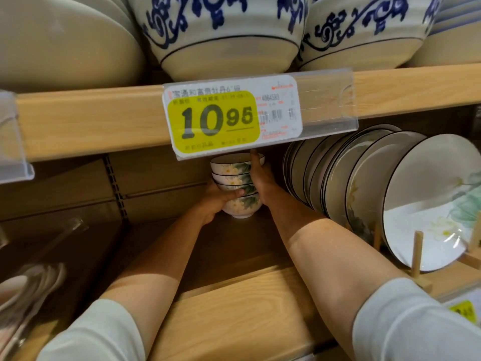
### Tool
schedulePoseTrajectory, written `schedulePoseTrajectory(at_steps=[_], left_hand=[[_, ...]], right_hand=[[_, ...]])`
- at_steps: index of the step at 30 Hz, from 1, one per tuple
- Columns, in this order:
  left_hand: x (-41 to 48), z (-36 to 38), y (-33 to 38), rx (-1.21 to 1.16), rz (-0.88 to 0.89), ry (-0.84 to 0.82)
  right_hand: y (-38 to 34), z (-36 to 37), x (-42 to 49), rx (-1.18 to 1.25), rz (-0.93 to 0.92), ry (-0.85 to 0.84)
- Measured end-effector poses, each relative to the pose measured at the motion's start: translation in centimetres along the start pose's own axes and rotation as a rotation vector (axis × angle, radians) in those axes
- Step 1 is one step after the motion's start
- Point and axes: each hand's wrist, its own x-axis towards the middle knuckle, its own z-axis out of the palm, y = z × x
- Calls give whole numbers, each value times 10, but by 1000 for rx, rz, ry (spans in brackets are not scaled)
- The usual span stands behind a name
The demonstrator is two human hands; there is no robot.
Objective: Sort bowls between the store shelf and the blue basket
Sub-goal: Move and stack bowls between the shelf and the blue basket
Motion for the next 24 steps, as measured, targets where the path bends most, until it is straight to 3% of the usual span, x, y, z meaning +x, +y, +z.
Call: schedulePoseTrajectory(at_steps=[9, 16, 24], left_hand=[[-7, -1, 9, 70, -55, 7], [-26, -2, 21, 94, -164, -40], [-111, 4, 74, -54, -225, 256]], right_hand=[[0, -4, 1, 84, 9, -68], [-11, -10, -21, 118, 16, 63], [-17, -38, -105, 131, 57, 137]])
